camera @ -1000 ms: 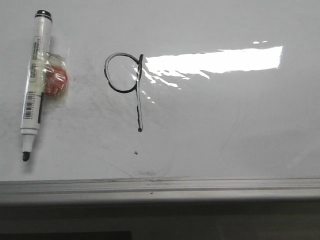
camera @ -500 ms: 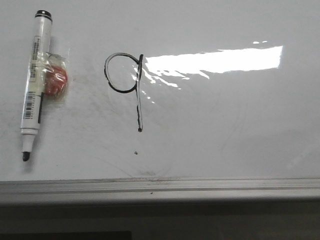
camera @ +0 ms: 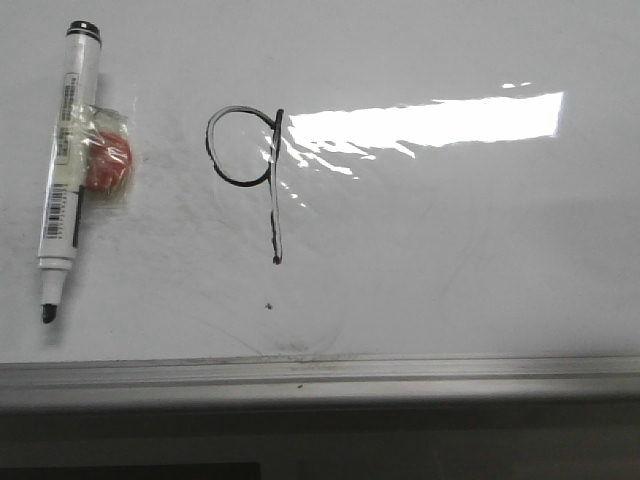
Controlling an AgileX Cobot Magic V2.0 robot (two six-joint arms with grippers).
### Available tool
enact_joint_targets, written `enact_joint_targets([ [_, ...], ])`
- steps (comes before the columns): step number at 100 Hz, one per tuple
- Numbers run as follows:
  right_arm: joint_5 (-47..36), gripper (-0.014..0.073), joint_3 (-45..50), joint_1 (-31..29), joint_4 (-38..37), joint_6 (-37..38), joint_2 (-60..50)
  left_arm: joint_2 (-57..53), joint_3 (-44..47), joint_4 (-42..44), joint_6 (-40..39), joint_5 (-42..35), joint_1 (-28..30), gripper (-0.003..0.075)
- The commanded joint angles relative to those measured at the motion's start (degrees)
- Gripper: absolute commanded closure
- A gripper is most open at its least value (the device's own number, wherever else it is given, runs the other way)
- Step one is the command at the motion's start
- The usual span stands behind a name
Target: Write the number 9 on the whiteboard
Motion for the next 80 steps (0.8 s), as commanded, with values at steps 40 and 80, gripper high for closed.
enact_joint_targets([
  [40, -18.28, 0.0657, 7.85, -34.15, -0.96, -2.61, -6.18, -1.61, 2.26, -0.67, -0.48, -3.9, 0.0, 0.0741],
  [80, 8.28, 0.0657, 7.74, -43.07, 7.51, -9.55, -16.19, -1.61, 2.26, -0.67, -0.48, -3.9, 0.0, 0.0741],
])
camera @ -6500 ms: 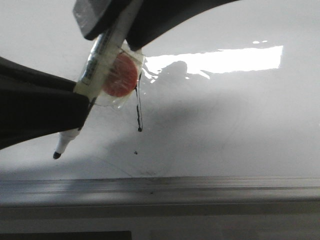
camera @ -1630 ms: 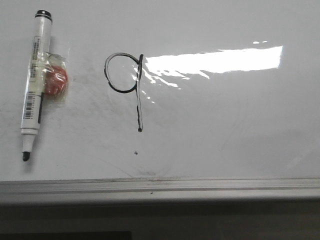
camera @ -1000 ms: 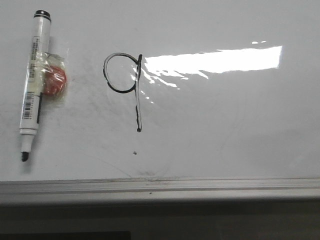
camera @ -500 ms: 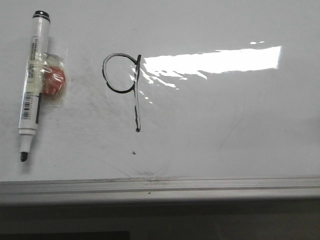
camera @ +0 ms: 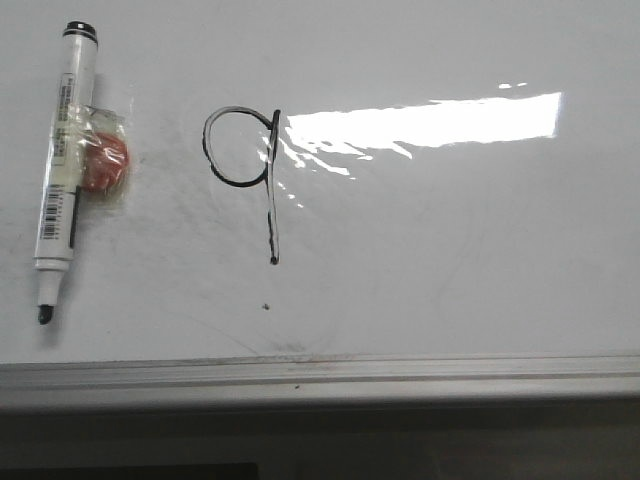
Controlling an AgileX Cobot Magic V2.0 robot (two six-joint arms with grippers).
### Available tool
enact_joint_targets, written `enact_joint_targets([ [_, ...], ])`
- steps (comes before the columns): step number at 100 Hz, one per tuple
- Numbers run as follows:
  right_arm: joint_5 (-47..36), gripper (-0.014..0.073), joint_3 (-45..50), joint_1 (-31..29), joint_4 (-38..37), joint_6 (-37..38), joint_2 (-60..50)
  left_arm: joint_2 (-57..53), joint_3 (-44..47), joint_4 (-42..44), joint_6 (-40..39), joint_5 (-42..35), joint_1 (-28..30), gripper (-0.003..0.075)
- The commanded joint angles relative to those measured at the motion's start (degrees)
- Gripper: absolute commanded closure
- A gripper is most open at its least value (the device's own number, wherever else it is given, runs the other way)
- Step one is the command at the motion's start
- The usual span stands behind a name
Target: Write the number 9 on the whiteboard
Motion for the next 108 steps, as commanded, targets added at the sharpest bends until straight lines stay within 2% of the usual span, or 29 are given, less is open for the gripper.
enact_joint_targets([
  [1, 2.81, 0.0657, 0.49, -1.21, 2.6, -3.6, -2.04, -1.61, 2.26, -0.67, -0.48, -3.9, 0.0, 0.0741],
  [26, 12.79, 0.0657, 0.49, -1.37, 3.91, -4.23, -3.66, -1.61, 2.26, -0.67, -0.48, -3.9, 0.0, 0.0741],
  [108, 12.79, 0.0657, 0.49, -1.37, 3.91, -4.23, -3.66, -1.61, 2.26, -0.67, -0.48, -3.9, 0.0, 0.0741],
])
